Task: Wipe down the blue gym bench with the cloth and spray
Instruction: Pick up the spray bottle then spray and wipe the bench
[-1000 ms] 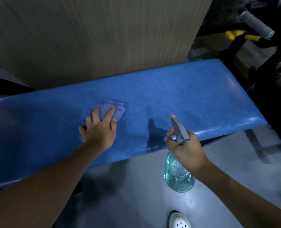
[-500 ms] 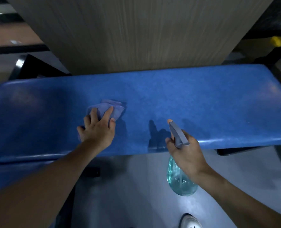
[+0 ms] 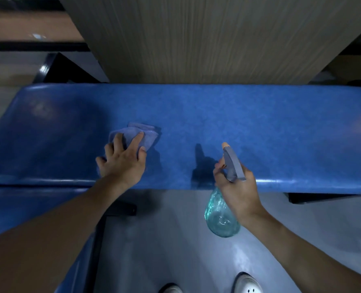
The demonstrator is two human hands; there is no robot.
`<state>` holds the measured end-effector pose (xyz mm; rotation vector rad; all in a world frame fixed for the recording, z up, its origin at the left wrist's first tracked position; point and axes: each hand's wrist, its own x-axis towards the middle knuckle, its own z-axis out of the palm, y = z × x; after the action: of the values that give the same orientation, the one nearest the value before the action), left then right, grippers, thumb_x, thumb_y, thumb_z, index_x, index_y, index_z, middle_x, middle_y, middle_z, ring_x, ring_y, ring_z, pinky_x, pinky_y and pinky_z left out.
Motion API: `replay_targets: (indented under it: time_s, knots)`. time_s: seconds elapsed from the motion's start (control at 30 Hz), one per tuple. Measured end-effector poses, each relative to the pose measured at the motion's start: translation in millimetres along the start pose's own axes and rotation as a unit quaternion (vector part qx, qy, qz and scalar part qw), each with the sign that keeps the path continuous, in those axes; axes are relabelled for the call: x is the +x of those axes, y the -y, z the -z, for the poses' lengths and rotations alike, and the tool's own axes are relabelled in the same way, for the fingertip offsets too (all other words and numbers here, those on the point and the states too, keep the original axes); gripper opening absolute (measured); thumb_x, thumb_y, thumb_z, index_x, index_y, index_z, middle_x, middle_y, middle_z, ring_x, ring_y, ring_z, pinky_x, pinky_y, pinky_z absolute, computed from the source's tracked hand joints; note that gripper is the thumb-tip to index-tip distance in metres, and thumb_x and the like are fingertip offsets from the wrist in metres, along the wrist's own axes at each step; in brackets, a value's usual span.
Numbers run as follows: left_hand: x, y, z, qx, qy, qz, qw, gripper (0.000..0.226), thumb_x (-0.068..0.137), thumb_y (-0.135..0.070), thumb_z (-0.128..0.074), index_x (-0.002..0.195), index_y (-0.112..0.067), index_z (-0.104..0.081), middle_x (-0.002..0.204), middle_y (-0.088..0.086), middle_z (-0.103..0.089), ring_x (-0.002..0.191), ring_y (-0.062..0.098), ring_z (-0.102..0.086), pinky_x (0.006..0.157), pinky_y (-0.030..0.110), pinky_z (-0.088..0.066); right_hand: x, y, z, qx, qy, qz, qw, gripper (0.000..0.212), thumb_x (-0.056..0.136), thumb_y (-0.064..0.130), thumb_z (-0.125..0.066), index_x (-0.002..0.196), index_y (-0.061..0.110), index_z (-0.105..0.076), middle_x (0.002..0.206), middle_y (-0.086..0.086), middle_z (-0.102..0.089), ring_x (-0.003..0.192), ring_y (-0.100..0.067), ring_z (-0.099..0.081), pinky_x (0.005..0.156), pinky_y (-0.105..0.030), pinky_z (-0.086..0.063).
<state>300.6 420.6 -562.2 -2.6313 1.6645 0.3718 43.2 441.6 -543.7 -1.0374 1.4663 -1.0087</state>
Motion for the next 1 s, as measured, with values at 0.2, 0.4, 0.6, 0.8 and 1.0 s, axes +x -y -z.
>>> replay_targets:
  time_s: [0.2,0.4,0.6,0.8,1.0]
  knots:
    - [-2.8,21.1,0.8,-0.013,-0.011,0.013,1.000,0.052,0.099,-0.053,-0.029,0.149,-0.053,-0.012,0.156,0.000,-0.014,0.136,0.029,-0.024,0.102,0.056,-0.027,-6.3,-12.5,-16.9,-0.029,0.031,-0.003,0.999,0.014,0.091,0.016,-0.063,0.103,0.022,-0.067,0.059,0.014,-0.043,0.057,-0.011,-0.043,0.061,-0.029,-0.042]
    - [-12.8,56.7,3.0,-0.027,-0.020,0.030,0.999,0.051,0.099,-0.052,-0.030,0.147,-0.054,-0.014,0.155,0.002,-0.017,0.136,0.030,-0.025,0.102,0.057,-0.028,-9.7,-8.4,-45.1,-0.029,0.083,0.001,0.996,0.018,0.088,0.013,-0.067,0.087,0.032,-0.067,0.077,0.007,-0.061,0.074,-0.009,-0.060,0.073,-0.026,-0.048]
    - [-38.9,105.7,-5.2,-0.012,-0.102,0.043,0.994,0.050,0.094,-0.044,-0.051,0.143,-0.045,-0.043,0.147,0.009,-0.037,0.124,0.036,-0.041,0.092,0.057,-0.038,-12.4,-11.8,-92.2,-0.081,0.121,0.028,0.989,0.018,0.088,0.017,-0.067,0.092,0.035,-0.066,0.067,0.011,-0.052,0.063,-0.010,-0.052,0.067,-0.034,-0.046]
    - [-52.3,139.9,-3.1,-0.007,-0.087,0.086,0.992,0.050,0.097,-0.048,-0.043,0.146,-0.049,-0.034,0.153,0.004,-0.027,0.131,0.031,-0.035,0.099,0.053,-0.032,-25.6,-10.7,-133.2,-0.042,0.156,0.019,0.987,0.020,0.091,0.011,-0.064,0.100,0.029,-0.067,0.074,0.007,-0.056,0.068,-0.005,-0.056,0.073,-0.021,-0.048]
    - [-65.1,163.7,-1.8,-0.025,-0.079,0.114,0.990,0.050,0.098,-0.050,-0.036,0.147,-0.050,-0.028,0.154,0.004,-0.022,0.132,0.030,-0.031,0.098,0.052,-0.031,-22.6,-14.3,-165.4,-0.104,0.138,0.061,0.983,0.015,0.087,0.017,-0.066,0.099,0.011,-0.062,0.053,0.017,-0.045,0.053,-0.006,-0.043,0.064,-0.034,-0.043]
